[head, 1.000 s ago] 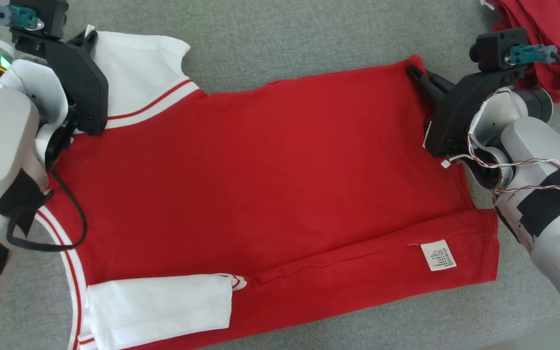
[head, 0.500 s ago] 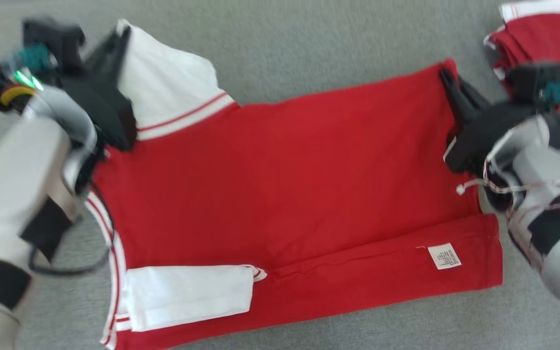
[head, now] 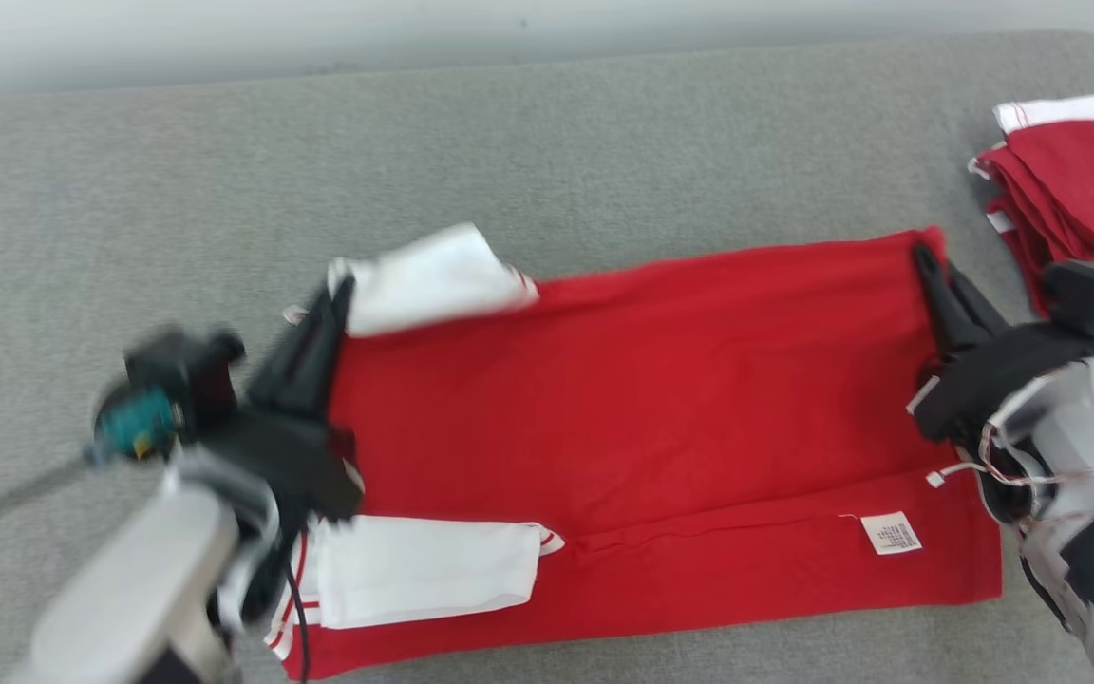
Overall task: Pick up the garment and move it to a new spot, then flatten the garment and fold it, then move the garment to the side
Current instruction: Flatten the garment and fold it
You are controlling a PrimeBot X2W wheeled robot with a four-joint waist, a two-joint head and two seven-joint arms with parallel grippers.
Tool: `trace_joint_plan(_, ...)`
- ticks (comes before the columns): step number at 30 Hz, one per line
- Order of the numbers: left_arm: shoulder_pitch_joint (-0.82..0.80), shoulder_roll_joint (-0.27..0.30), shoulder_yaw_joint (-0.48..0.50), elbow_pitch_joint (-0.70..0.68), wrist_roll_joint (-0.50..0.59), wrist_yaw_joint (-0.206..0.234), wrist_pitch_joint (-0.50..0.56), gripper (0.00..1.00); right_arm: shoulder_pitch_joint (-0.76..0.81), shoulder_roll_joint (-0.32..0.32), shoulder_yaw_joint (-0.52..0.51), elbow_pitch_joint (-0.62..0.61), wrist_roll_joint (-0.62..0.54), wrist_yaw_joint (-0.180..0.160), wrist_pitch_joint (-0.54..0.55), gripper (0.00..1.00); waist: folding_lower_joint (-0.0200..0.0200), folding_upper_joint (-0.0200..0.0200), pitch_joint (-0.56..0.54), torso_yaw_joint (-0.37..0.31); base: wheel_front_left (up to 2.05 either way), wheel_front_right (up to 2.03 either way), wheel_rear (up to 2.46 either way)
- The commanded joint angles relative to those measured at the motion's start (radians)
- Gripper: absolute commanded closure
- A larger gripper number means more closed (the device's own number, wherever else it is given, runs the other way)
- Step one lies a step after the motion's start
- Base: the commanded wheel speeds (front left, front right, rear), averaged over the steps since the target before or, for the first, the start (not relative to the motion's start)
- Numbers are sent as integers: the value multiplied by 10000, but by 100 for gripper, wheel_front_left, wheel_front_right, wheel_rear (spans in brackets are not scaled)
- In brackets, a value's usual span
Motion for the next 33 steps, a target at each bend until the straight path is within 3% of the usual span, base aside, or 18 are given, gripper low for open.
trace_joint_plan(1,228,42,16,-59,43,48,-53,100,256,-66,-93,-31,-70,-28,-32,100,2,1,-113,124,0,0,0)
trace_joint_plan(7,1947,7,472,-1421,37,603,-119,100,1696,2,-1833,-1285,-1078,-28,-37,100,2,1,-224,250,0,0,0)
trace_joint_plan(15,3849,-431,1243,-2158,506,836,-112,100,3569,477,-3172,-2432,-1858,-28,-24,100,2,1,-405,223,0,0,0)
trace_joint_plan(16,4049,-479,1348,-2125,534,814,-112,100,3741,538,-3190,-2543,-1911,-28,-21,73,2,1,-434,213,0,0,0)
trace_joint_plan(17,4192,-559,1458,-2106,635,787,-113,83,3859,571,-3264,-2672,-1939,-28,-22,13,2,1,-469,198,0,0,0)
trace_joint_plan(18,4342,-659,1579,-2094,737,771,-113,13,3997,571,-3332,-2728,-1964,-28,-22,0,2,1,-503,190,0,0,0)
trace_joint_plan(19,4499,-769,1704,-2089,822,735,-113,0,4133,583,-3422,-2830,-1975,-28,-24,0,2,1,-543,190,0,0,0)
trace_joint_plan(23,4996,-1134,2353,-2102,1313,662,-114,0,4636,645,-3839,-3312,-2047,-28,-21,0,2,1,-670,187,0,0,0)
trace_joint_plan(27,5417,-1657,3601,-2439,2229,678,-114,0,5096,615,-4202,-3805,-2170,-28,-22,0,2,1,-741,205,0,0,0)
trace_joint_plan(33,6080,-2648,5633,-3116,4186,628,-113,0,5175,714,-4322,-3318,-2078,-28,7,0,2,1,-856,200,0,0,0)
